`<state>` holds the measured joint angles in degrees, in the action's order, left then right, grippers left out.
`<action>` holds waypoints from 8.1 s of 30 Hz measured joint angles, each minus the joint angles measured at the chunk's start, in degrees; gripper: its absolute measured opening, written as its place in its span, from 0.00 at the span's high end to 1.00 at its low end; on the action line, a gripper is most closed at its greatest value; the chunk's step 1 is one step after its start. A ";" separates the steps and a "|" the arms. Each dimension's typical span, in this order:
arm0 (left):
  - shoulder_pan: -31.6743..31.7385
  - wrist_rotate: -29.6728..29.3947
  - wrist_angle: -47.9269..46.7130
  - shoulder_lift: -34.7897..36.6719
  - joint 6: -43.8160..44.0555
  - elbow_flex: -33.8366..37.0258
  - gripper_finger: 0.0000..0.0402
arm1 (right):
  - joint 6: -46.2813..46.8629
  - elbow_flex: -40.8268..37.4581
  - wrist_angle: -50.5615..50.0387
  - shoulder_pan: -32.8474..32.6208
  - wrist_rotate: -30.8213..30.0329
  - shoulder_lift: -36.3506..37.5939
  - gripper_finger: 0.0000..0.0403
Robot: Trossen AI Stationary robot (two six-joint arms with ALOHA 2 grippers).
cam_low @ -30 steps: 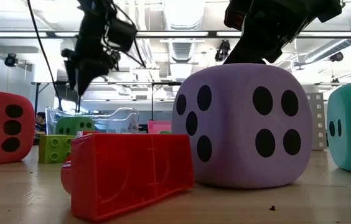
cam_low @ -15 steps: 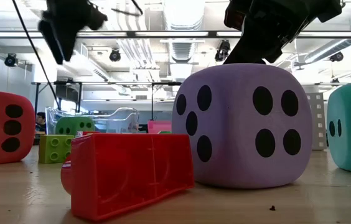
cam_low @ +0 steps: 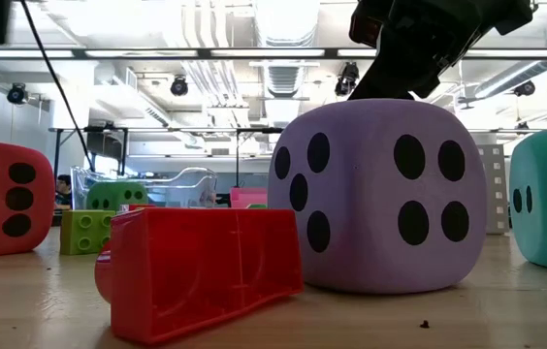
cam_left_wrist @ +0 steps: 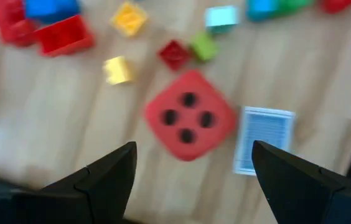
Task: Pick & Place Toys
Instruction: Put the blue deck of cards into the pink bin
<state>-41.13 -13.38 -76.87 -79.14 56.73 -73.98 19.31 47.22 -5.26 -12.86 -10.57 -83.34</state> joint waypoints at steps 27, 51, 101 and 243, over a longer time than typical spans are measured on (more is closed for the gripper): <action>-10.47 9.87 29.35 -12.75 4.43 16.73 0.21 | 0.00 0.00 0.01 0.01 0.00 0.01 0.24; -10.31 11.32 30.24 -15.51 6.20 16.59 0.21 | 0.00 0.02 0.00 0.01 0.00 0.01 0.24; -10.44 9.55 39.41 -15.83 10.58 21.82 0.18 | 0.01 0.00 0.00 0.02 0.00 0.01 0.24; -9.83 11.47 31.60 -22.48 19.50 10.09 0.52 | 0.00 0.02 0.02 -0.01 0.00 0.01 0.24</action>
<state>-50.96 -1.91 -45.27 -101.62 76.23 -63.89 19.31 47.24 -5.23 -12.86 -10.57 -83.33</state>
